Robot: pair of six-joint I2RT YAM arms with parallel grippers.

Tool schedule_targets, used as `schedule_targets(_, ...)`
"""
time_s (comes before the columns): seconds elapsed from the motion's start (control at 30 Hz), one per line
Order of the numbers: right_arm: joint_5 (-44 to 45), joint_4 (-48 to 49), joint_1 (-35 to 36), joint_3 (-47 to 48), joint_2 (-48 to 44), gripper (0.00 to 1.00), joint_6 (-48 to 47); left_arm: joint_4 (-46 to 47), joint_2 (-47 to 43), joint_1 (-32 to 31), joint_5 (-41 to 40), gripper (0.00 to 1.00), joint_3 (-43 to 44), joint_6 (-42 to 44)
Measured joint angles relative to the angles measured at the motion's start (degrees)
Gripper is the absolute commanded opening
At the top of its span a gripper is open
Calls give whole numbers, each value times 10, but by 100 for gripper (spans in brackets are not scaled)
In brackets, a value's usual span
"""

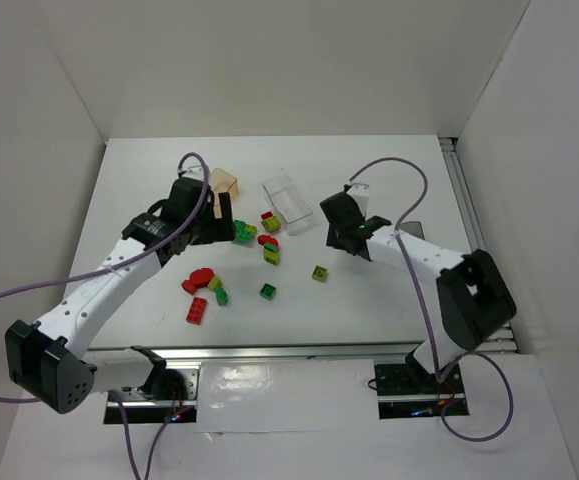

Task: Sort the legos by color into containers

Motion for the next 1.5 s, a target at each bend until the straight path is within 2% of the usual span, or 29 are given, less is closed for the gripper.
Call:
schedule_targets(0.1,19,-2,-27,0,-71,38,1,0,14,-30,-6,100,0,0)
schedule_targets(0.2,33,-2,-86,-3,-116,38,-3,-3,53,-51,2,100,1,0)
schedule_targets(0.37,19,0,-179,-35,-117,40,-22,-5,94,-63,29,100,1,3)
schedule_targets(0.47,9,0,-204,-44,-102,40,-32,-4,101,-68,54,100,1,16)
schedule_targets(0.63,-6,9,-209,-47,-88,44,-44,13,111,-81,114,100,-7,32)
schedule_targets(0.87,-22,18,-211,-51,-75,45,-47,23,176,-123,141,100,-17,35)
schedule_targets(0.97,-30,19,-214,-59,-75,56,-47,23,195,-141,139,98,-17,34)
schedule_targets(1.0,-32,19,-215,-61,-75,61,-48,23,198,-147,137,98,-17,34)
schedule_targets(1.03,-34,19,-215,-62,-74,72,-48,23,200,-152,134,98,-17,33)
schedule_targets(1.13,-37,19,-215,-62,-74,84,-49,23,213,-164,123,95,-17,32)
schedule_targets(1.23,-39,17,-215,-62,-74,85,-50,21,225,-171,114,95,-17,30)
schedule_targets(1.37,-43,4,-207,-61,-97,80,-51,2,222,-171,86,95,-17,26)
schedule_targets(1.5,-47,-9,-129,-56,-160,80,-50,-26,174,-144,73,94,-17,24)
